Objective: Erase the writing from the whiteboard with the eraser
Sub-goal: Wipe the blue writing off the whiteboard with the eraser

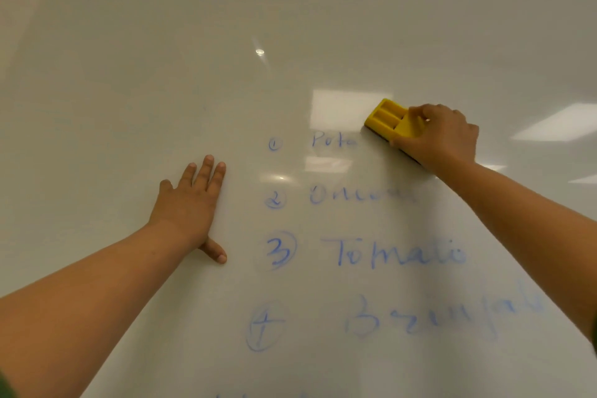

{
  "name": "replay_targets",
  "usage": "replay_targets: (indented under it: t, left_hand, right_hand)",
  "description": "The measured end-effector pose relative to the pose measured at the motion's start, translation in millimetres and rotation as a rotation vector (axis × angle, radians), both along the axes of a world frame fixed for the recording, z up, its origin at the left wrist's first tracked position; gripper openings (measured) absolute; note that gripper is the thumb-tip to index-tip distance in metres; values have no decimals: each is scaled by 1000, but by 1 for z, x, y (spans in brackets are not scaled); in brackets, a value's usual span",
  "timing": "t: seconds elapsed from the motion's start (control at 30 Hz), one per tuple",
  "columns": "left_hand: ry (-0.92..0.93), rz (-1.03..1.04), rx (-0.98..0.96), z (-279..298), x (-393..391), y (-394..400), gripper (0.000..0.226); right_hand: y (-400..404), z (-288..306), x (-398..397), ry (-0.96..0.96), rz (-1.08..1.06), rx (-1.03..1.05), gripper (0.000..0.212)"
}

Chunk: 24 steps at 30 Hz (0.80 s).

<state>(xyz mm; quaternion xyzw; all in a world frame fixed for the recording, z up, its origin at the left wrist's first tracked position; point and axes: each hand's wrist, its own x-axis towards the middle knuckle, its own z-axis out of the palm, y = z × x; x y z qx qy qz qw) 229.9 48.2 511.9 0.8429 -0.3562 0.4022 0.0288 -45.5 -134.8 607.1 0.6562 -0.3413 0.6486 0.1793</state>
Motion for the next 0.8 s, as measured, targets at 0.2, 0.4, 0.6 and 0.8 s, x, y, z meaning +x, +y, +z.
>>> replay_targets:
  t: [0.2,0.4,0.6,0.8]
  left_hand:
    - [-3,-17,-7,-1,2,1,152]
    - [5,-44,-13,-1,3,1,151]
    - [19,-68,-18,-1,7,0,152]
    - [6,-61,-10,-2,7,0,152]
  right_hand:
    - [21,9,45,11,32,-52,53]
    - [16,-23,33,224,2,-161,55]
    - [18,16,31,-21,12,-16,53]
    - [31,4,65,120,27,-138,51]
